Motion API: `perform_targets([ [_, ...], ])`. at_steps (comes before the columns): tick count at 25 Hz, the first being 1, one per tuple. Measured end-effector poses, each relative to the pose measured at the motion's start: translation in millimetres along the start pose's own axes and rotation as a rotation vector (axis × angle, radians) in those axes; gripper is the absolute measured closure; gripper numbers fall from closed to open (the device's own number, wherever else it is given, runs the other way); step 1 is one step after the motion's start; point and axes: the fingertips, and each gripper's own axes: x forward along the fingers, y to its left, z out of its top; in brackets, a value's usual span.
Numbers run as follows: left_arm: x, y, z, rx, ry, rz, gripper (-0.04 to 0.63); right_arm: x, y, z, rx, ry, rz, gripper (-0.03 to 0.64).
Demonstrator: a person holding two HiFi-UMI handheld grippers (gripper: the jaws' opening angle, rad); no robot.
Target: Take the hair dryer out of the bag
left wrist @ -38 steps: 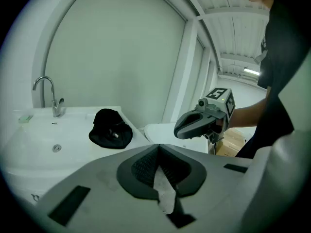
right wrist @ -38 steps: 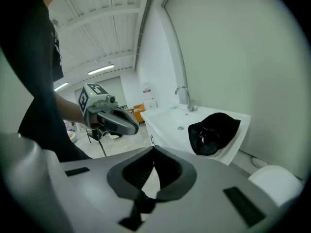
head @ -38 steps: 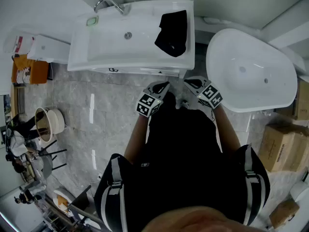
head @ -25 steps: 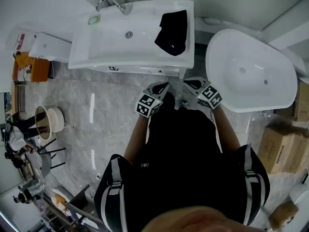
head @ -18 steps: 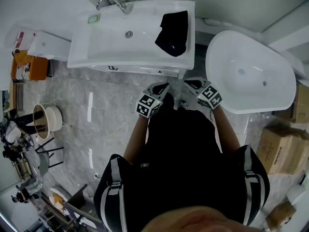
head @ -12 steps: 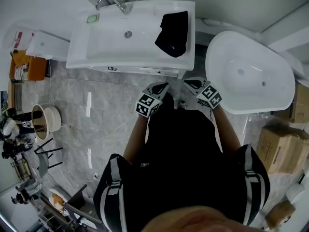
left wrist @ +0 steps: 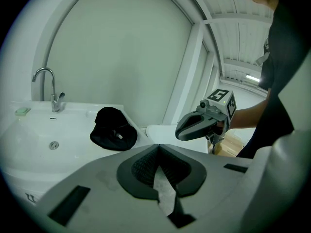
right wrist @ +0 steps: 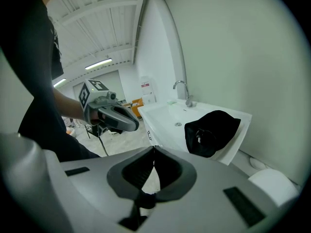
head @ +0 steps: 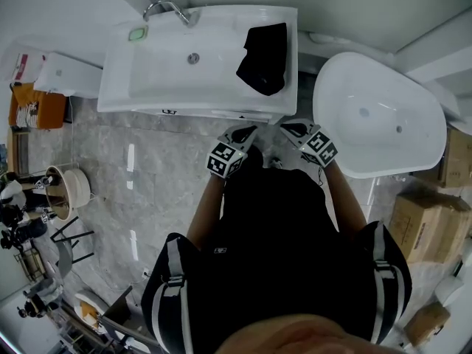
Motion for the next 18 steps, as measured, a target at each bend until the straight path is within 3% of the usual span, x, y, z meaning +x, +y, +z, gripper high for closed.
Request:
perform_targets([
  [18, 11, 71, 30, 0.014, 0.014, -0.058, 0.58, 45, -41, 42, 0.002, 0.015, -0.056, 0.557],
])
